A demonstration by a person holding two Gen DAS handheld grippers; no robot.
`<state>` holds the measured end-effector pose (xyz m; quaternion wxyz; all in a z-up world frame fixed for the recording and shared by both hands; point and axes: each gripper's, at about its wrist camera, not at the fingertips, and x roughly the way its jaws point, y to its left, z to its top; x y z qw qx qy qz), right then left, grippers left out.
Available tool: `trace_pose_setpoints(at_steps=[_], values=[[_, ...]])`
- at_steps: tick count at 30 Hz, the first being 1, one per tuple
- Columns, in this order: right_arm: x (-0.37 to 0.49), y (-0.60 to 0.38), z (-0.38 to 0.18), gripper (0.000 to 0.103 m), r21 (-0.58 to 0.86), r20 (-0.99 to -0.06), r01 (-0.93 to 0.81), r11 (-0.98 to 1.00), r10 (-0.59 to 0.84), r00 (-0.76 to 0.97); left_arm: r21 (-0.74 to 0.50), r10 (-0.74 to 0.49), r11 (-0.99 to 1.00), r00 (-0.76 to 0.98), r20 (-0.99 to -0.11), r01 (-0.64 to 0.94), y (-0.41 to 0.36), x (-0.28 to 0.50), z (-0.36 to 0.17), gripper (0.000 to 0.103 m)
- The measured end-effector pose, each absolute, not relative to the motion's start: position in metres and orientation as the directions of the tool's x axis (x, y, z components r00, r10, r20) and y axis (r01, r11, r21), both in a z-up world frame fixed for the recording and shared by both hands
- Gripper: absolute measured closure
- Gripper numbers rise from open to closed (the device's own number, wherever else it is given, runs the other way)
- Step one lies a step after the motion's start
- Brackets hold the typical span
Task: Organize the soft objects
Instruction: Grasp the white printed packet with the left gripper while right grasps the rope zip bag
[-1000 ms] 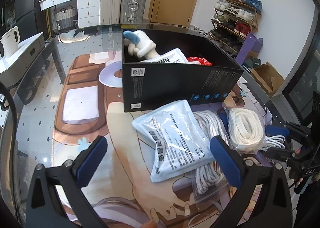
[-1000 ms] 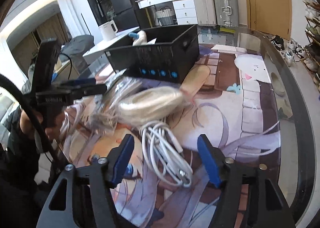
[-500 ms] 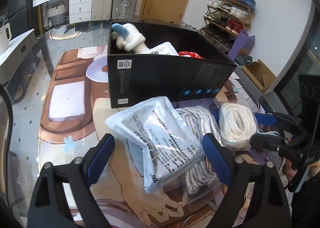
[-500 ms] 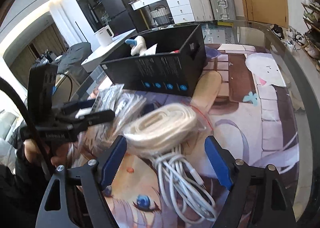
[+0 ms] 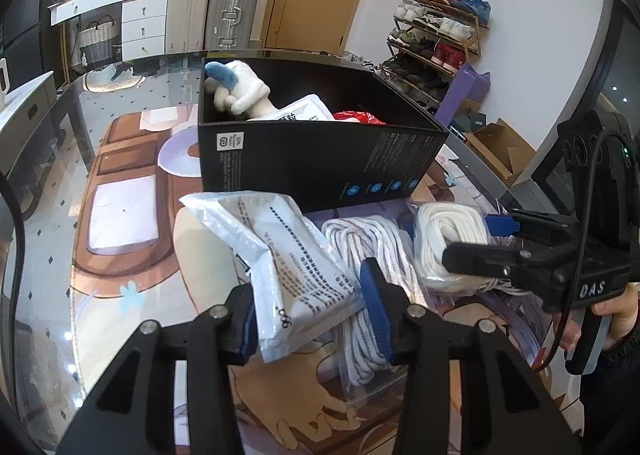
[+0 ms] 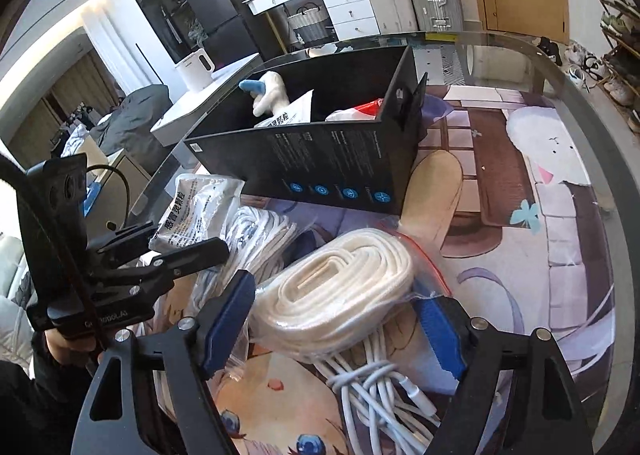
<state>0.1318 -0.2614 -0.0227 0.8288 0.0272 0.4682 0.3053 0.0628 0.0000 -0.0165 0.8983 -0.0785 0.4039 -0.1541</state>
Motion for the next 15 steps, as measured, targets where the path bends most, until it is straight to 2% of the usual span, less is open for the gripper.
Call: trace_pose_setpoints(at_steps=[2, 3, 5, 6, 7, 8, 12, 15], values=[[0.133, -0.262, -0.022, 0.032, 0.338, -0.754, -0.474, 0.813, 0.535, 0.38, -0.273, -0.345, 0.938, 0.63, -0.696, 0.212, 0.002, 0.062, -0.015, 0.062], [0.134, -0.263, -0.022, 0.04, 0.34, -0.753, -0.471, 0.814, 0.535, 0.383, -0.273, -0.345, 0.938, 0.631, -0.695, 0.212, 0.004, 0.061, -0.015, 0.065], [0.134, -0.265, -0.021, 0.045, 0.348, -0.748, -0.47, 0.811, 0.543, 0.382, -0.272, -0.343, 0.939, 0.633, -0.694, 0.21, 0.006, 0.06, -0.014, 0.069], [0.134, -0.266, -0.021, 0.051, 0.351, -0.745, -0.471, 0.809, 0.546, 0.382, -0.274, -0.345, 0.938, 0.633, -0.693, 0.212, 0.006, 0.06, -0.014, 0.072], [0.133, -0.267, -0.02, 0.062, 0.357, -0.738, -0.478, 0.803, 0.556, 0.383, -0.275, -0.347, 0.938, 0.635, -0.69, 0.214, 0.007, 0.059, -0.013, 0.073], [0.132, -0.268, -0.019, 0.067, 0.367, -0.733, -0.482, 0.796, 0.566, 0.377, -0.273, -0.346, 0.938, 0.637, -0.689, 0.214, 0.007, 0.058, -0.013, 0.075], [0.128, -0.269, -0.018, 0.08, 0.39, -0.711, -0.494, 0.777, 0.595, 0.375, -0.271, -0.345, 0.938, 0.646, -0.681, 0.215, 0.008, 0.056, -0.011, 0.083], [0.124, -0.271, -0.015, 0.083, 0.387, -0.694, -0.51, 0.768, 0.607, 0.386, -0.268, -0.34, 0.94, 0.658, -0.672, 0.212, 0.01, 0.053, -0.008, 0.086]])
